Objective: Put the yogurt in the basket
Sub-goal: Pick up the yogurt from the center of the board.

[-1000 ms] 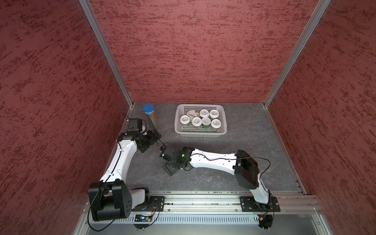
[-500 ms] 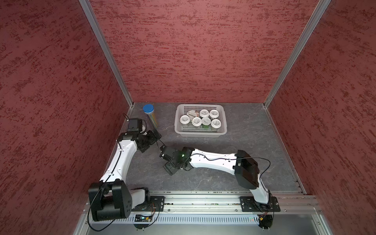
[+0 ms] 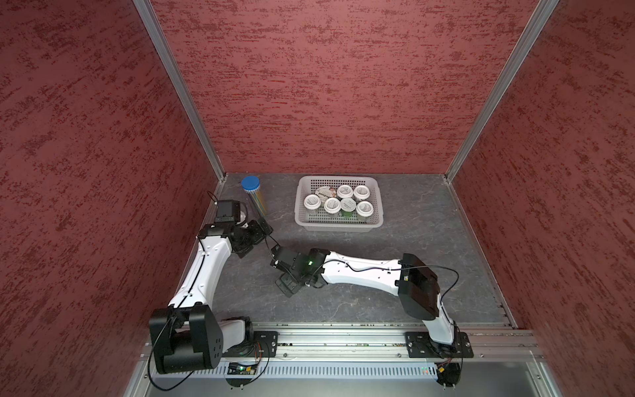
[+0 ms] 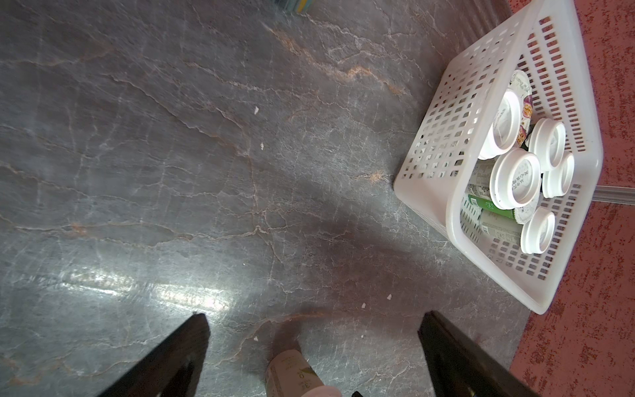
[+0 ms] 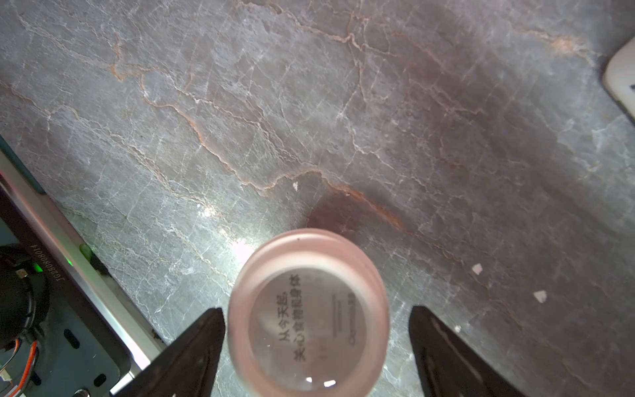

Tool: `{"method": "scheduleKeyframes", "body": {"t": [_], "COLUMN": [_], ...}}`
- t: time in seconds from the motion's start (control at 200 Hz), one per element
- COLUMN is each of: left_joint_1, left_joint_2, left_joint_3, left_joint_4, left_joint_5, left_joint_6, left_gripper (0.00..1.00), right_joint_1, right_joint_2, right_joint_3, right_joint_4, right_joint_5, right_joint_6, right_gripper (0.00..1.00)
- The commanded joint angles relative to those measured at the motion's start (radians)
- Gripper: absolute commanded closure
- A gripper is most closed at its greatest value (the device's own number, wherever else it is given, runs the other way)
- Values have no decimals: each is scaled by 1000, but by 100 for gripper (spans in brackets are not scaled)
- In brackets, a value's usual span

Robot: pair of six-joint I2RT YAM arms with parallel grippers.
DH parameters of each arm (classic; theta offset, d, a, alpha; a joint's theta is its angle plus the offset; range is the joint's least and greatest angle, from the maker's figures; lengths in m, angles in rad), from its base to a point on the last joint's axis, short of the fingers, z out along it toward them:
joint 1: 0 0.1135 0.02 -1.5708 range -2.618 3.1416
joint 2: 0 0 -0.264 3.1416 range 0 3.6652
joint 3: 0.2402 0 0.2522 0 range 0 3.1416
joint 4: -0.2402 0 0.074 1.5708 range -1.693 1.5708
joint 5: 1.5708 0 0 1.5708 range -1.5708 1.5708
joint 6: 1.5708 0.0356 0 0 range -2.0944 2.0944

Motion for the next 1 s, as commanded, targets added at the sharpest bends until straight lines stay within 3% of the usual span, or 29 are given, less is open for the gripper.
{"method": "scheduleKeyframes", "body": {"t": [0.0, 0.17, 0.371, 0.882, 0.997], "left_joint_1": [11, 69, 131, 135, 135], "left_joint_2": [9, -22, -28, -38, -40], "left_joint_3": [2, 13, 28, 4, 5], "left_joint_4": [9, 15, 6, 16, 16], "left_joint_5": [-4, -15, -18, 14, 21], "left_joint_6": [12, -26, -50, -47, -47], "left_gripper": [0, 0, 0, 0, 0], "right_joint_1": [17, 19, 20, 17, 17], "right_joint_2": [-45, -40, -21, 7, 13], "right_joint_3": [-12, -4, 14, 31, 31], "right_joint_4": [26, 24, 8, -7, -9], "right_joint_5": [36, 42, 39, 36, 37], "right_joint_6": [-26, -35, -35, -28, -30], "right_gripper": [11, 9, 14, 26, 25]}}
